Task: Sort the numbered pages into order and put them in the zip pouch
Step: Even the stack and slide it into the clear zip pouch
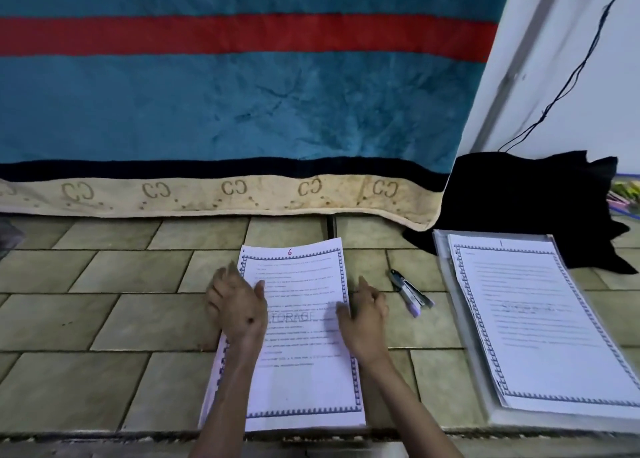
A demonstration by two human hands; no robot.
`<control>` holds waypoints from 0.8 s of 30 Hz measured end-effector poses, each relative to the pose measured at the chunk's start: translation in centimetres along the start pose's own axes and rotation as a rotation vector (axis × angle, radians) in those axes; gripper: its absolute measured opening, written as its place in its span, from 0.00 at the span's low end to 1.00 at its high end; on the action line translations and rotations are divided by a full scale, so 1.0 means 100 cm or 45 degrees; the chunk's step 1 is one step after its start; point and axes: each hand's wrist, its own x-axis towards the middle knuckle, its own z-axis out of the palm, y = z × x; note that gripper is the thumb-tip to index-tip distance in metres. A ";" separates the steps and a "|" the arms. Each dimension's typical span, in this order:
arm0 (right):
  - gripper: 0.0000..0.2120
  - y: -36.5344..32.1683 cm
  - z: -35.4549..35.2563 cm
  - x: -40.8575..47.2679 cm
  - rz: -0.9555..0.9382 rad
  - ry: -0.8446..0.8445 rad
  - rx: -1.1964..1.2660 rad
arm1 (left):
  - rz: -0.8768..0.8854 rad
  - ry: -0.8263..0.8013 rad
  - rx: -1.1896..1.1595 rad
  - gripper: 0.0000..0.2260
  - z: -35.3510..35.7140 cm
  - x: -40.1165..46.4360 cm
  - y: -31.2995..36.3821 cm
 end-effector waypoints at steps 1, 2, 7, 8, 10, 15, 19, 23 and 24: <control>0.28 0.001 -0.013 0.004 -0.011 0.071 0.108 | 0.068 0.051 -0.103 0.25 0.003 -0.005 0.016; 0.26 0.005 -0.030 0.010 -0.009 0.172 0.193 | 0.152 0.026 -0.233 0.22 0.008 -0.012 0.037; 0.18 0.058 -0.134 0.043 0.114 0.650 0.046 | 0.206 -0.589 -0.918 0.14 0.056 -0.072 0.154; 0.17 0.074 -0.154 0.047 0.217 0.700 -0.051 | 0.140 -0.761 -0.994 0.13 0.068 -0.086 0.173; 0.19 0.105 -0.190 0.050 0.484 0.743 -0.255 | 0.123 -1.067 -0.878 0.06 0.089 -0.115 0.199; 0.23 0.160 -0.227 0.034 0.820 0.573 -0.384 | 0.149 -1.306 -0.426 0.23 0.127 -0.152 0.220; 0.23 0.169 -0.225 0.028 0.755 0.512 -0.467 | -0.077 -1.232 -0.653 0.22 0.149 -0.158 0.232; 0.28 0.172 -0.229 0.031 0.770 0.465 -0.430 | -0.086 -1.166 -0.698 0.13 0.158 -0.158 0.237; 0.29 0.171 -0.231 0.033 0.771 0.469 -0.407 | -0.063 -1.188 -0.724 0.11 0.158 -0.157 0.239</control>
